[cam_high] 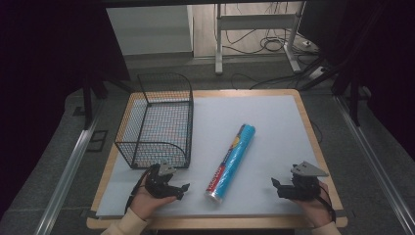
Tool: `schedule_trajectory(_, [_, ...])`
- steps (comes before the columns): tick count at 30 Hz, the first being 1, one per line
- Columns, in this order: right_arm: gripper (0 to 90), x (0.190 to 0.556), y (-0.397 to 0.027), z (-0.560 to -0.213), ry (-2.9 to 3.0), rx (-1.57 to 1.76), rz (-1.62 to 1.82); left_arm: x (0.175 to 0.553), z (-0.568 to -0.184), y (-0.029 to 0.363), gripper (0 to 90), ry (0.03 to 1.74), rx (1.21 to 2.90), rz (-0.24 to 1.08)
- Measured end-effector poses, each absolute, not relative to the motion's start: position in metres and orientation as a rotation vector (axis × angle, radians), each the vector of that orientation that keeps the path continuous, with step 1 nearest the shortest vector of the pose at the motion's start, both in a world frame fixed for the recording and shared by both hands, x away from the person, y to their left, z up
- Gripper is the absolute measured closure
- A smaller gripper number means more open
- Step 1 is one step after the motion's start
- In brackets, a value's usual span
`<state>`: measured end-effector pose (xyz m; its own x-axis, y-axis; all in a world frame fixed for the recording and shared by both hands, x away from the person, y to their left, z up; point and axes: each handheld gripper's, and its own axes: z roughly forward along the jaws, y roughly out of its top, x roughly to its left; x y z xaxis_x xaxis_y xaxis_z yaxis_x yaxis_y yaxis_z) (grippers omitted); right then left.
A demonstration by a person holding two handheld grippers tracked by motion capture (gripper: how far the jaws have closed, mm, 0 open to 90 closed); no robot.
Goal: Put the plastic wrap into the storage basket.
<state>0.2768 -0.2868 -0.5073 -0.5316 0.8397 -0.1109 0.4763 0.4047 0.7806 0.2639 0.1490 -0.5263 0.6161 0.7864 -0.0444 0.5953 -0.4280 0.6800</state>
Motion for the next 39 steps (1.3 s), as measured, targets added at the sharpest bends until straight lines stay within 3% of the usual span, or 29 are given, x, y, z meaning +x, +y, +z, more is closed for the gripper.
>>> schedule_trajectory(14, [9.3,0.282,-0.285,-0.505,2.185,1.096,0.996,0.252,-0.515,0.143,14.5,1.132,2.18,0.421])
schedule_trajectory(39, [10.2,0.283,-0.281,-0.51,2.204,1.079,0.983,0.249,-0.466,0.108,13.4,1.079,2.171,0.363])
